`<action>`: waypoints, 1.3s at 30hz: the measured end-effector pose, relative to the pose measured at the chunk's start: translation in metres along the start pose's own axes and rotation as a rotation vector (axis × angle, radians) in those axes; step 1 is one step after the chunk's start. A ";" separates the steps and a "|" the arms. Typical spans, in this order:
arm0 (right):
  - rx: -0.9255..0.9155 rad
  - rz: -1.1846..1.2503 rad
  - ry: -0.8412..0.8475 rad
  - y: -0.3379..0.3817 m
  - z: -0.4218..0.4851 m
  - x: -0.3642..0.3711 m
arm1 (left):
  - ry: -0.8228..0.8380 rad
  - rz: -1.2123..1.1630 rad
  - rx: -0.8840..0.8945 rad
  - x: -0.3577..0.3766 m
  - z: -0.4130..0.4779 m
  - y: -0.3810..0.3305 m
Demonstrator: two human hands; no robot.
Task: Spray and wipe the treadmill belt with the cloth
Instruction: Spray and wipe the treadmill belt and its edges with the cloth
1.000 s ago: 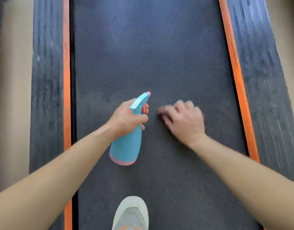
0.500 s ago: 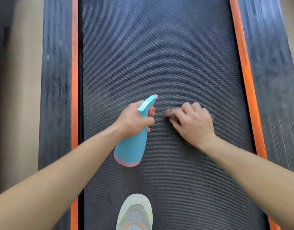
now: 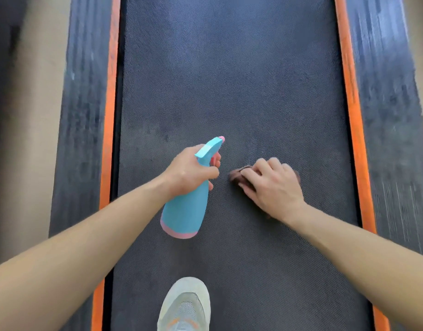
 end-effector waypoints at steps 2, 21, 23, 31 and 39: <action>0.137 -0.003 -0.066 -0.010 0.039 0.000 | 0.001 -0.017 -0.002 0.003 0.000 0.002; 0.195 -0.043 -0.086 -0.004 0.117 0.003 | -0.029 -0.022 -0.018 -0.018 -0.010 0.015; 0.190 -0.054 -0.095 0.005 0.102 0.003 | -0.038 -0.020 -0.023 -0.022 -0.011 0.018; -0.326 0.085 0.035 0.051 -0.016 0.007 | -0.076 -0.080 -0.022 -0.028 -0.015 0.021; 0.076 -0.008 -0.068 0.031 0.097 0.016 | -0.067 -0.063 -0.049 -0.024 -0.013 0.022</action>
Point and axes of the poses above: each hand's wrist, its own z-axis towards the middle knuckle, its own x-axis out of the palm, y = z × x, the point moved 8 cm from there along z, towards the middle knuckle, and after that the axes turned 13 degrees about x, right-handed, at the moved point
